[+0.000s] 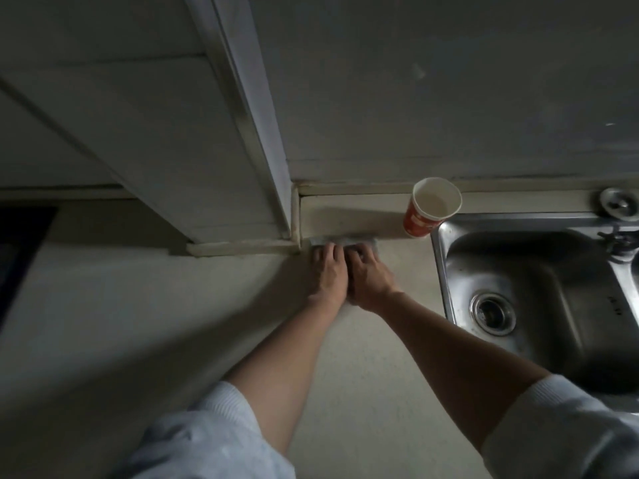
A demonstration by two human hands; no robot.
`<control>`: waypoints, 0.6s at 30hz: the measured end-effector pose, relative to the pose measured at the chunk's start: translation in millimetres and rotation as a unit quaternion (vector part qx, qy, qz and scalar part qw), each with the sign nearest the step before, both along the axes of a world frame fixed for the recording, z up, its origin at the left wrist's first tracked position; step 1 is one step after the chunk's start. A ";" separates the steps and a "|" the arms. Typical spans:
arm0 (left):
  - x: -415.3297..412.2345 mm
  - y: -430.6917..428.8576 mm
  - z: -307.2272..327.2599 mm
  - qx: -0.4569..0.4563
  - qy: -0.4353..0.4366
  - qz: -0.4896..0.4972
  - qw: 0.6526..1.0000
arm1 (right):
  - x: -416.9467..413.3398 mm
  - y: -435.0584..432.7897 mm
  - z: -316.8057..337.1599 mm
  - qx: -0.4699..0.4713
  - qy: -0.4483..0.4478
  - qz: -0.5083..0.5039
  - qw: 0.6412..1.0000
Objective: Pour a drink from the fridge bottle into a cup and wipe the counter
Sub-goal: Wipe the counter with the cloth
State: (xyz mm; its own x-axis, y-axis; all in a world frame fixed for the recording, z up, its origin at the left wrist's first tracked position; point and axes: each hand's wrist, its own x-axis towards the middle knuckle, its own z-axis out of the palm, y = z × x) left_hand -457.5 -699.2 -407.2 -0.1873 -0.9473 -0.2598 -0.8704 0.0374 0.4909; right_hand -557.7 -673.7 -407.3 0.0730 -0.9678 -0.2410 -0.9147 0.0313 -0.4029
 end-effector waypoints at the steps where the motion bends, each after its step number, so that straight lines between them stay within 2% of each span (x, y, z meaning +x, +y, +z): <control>1: -1.7 -10.6 0.0 0.018 -0.014 -0.015 1.000 | -3.5 -8.6 -0.6 0.004 0.006 0.002 1.000; 7: -8.1 -65.3 -4.3 -0.040 -0.078 -0.067 0.994 | -14.4 -61.1 -0.8 0.028 0.032 0.001 0.999; 11: -8.6 -89.2 2.4 -0.018 -0.113 -0.067 0.991 | -14.8 -85.5 -5.1 0.044 0.021 -0.002 0.999; 18: -5.8 -94.1 14.5 -0.018 -0.185 -0.131 0.974 | -22.7 -92.9 -7.2 0.007 0.059 0.037 0.998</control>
State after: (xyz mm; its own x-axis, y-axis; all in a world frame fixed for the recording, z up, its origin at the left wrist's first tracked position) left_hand -463.3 -793.3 -392.7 -0.3242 -0.8890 -0.3235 -0.9455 0.2936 0.1408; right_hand -580.4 -766.7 -414.4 0.1145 -0.9571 -0.2663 -0.9556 -0.0329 -0.2928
